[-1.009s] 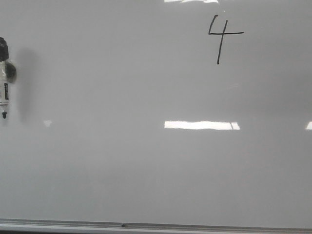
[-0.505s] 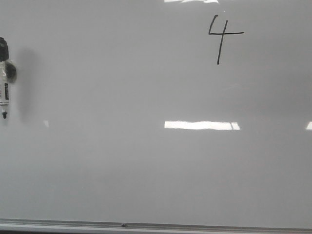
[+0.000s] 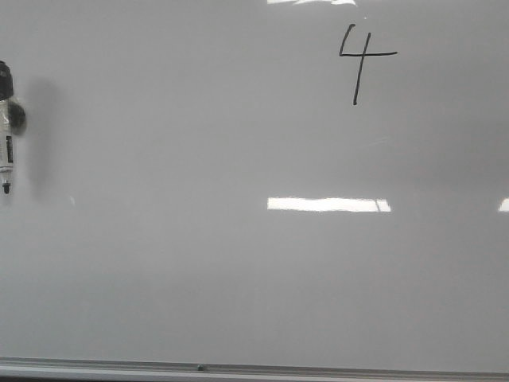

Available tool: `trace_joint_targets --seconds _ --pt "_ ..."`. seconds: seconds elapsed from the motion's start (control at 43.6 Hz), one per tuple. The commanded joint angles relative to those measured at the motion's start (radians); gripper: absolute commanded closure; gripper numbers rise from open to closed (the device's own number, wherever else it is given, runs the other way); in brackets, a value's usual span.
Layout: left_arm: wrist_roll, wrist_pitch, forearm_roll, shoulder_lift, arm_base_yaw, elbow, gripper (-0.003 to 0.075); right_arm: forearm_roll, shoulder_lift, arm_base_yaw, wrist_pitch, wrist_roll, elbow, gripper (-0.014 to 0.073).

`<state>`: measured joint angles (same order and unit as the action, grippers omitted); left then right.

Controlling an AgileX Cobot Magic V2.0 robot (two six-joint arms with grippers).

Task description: Write number 4 on whiteboard

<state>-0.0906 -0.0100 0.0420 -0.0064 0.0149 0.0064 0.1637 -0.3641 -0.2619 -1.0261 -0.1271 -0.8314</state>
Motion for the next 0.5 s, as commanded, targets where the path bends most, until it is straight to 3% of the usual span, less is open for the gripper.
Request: trace_joint_targets --seconds 0.0,0.482 --pt "0.007 -0.075 -0.001 -0.015 -0.003 0.005 0.0740 -0.001 -0.010 0.007 0.066 -0.010 -0.019 0.0663" --pt "0.031 -0.070 -0.022 -0.015 -0.073 0.005 0.0741 -0.001 -0.010 0.007 0.066 -0.010 -0.019 0.0663"
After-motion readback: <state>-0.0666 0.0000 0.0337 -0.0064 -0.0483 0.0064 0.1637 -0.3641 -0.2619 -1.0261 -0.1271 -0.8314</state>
